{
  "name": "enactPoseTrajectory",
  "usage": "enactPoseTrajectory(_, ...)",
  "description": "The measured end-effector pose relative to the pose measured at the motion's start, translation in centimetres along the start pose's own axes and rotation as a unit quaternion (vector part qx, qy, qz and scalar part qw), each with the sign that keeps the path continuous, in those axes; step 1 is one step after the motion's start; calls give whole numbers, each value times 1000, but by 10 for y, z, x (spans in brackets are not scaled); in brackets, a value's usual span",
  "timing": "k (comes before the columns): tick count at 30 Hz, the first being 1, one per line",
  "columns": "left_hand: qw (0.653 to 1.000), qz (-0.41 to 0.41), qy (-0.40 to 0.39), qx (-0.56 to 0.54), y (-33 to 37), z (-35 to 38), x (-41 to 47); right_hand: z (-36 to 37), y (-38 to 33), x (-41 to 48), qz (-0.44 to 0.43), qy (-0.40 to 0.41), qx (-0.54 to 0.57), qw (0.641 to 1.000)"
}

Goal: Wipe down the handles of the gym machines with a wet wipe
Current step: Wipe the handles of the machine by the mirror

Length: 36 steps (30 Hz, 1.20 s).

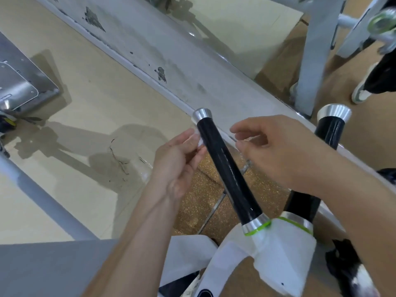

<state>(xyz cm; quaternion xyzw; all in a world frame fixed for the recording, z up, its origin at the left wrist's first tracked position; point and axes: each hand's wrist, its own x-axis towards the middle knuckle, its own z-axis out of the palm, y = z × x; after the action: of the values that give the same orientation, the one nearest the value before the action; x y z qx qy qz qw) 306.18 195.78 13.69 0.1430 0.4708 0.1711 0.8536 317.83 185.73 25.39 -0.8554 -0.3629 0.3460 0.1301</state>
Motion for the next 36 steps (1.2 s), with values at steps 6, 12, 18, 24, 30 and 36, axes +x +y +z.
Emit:
enactPoseTrajectory(6, 990, -3, 4, 142, -18, -5, -34, 0, 2, -38, -19, 41, -19, 999)
enactPoseTrajectory(12, 984, 49, 0, 173, -43, 1, -74, 4, 10, -62, -36, 79, -34, 996)
enactPoseTrajectory(18, 939, 148, 5, 312, -65, -7, -111, 7, 12, -81, -65, 118, -43, 990)
enactPoseTrajectory(24, 868, 199, -54, 453, -67, -20, -154, 14, 13, -103, -71, 154, 27, 985)
enactPoseTrajectory(30, 827, 292, -29, 480, -68, 4, -173, 18, 17, -132, -27, 149, 33, 988)
enactPoseTrajectory(36, 756, 238, 22, 609, -70, -8, -195, 34, 27, -176, -15, 176, 80, 981)
